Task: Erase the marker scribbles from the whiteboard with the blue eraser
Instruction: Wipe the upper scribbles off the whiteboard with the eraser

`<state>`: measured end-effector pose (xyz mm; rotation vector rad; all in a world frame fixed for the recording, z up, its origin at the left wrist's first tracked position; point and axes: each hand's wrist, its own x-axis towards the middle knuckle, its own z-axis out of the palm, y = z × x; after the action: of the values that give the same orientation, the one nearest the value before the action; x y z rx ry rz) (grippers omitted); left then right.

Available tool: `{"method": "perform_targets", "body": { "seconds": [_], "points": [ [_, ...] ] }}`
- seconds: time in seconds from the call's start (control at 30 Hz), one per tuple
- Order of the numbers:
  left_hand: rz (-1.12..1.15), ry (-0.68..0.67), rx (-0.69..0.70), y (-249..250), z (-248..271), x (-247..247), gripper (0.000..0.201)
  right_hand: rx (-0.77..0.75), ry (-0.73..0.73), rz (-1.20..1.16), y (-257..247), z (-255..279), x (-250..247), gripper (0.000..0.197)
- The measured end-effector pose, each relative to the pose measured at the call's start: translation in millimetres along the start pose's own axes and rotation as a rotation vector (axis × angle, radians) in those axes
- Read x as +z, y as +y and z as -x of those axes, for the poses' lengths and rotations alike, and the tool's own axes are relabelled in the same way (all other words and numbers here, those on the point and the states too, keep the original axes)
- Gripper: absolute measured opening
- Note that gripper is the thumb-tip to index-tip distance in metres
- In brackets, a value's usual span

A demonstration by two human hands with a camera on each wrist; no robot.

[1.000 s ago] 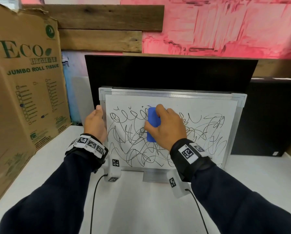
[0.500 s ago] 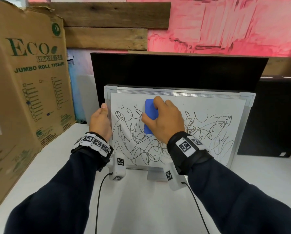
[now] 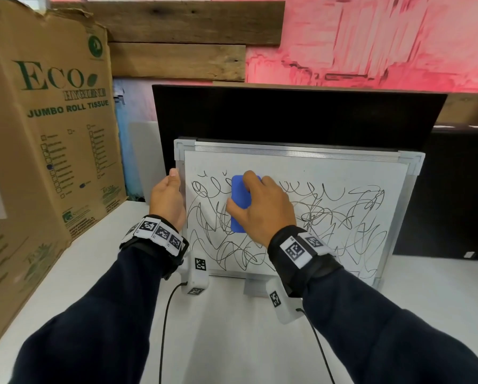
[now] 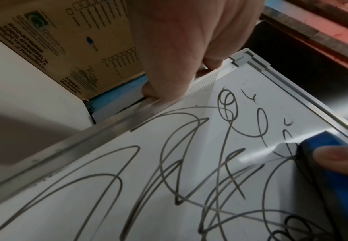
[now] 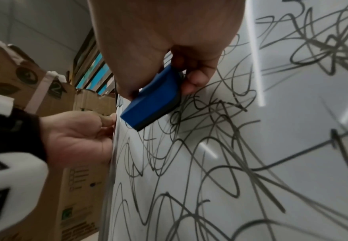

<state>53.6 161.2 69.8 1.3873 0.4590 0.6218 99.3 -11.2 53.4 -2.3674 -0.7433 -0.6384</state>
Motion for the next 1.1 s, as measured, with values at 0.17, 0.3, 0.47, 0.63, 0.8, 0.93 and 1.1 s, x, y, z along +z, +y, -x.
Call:
{"method": "perform_targets", "body": {
  "seconds": [0.17,0.3,0.47,0.63,0.8,0.93,1.1],
  "points": [
    [0.085,-0.028,-0.017,-1.9,-3.9,-1.0,0.041,-0.013,0.066,-0.020,-7.9,-10.3,0.9,0.037],
    [0.084,-0.026,-0.002,-3.4,-7.4,-1.9,0.046,-0.020,0.035,-0.016,-11.2,-7.2,7.7,0.038],
    [0.205,-0.103,-0.030,-10.5,-18.8,-7.7,0.039,-0.035,0.030,-0.039,-14.2,-5.6,11.4,0.039],
    [0.256,-0.134,-0.054,-12.8,-20.7,-10.8,0.037,-0.052,0.073,-0.060,-24.0,-16.2,12.9,0.038],
    [0.268,-0.148,-0.052,-16.1,-25.5,-12.2,0.035,-0.048,0.023,-0.053,-22.2,-7.5,23.4,0.039],
    [0.274,-0.158,-0.031,-20.1,-29.2,-13.5,0.033,-0.048,0.092,-0.093,-36.2,-25.5,19.6,0.039],
    [0.295,-0.194,-0.061,-24.2,-37.2,-20.4,0.036,-0.078,0.000,-0.050,-32.4,-9.1,32.3,0.038]
  ]
}}
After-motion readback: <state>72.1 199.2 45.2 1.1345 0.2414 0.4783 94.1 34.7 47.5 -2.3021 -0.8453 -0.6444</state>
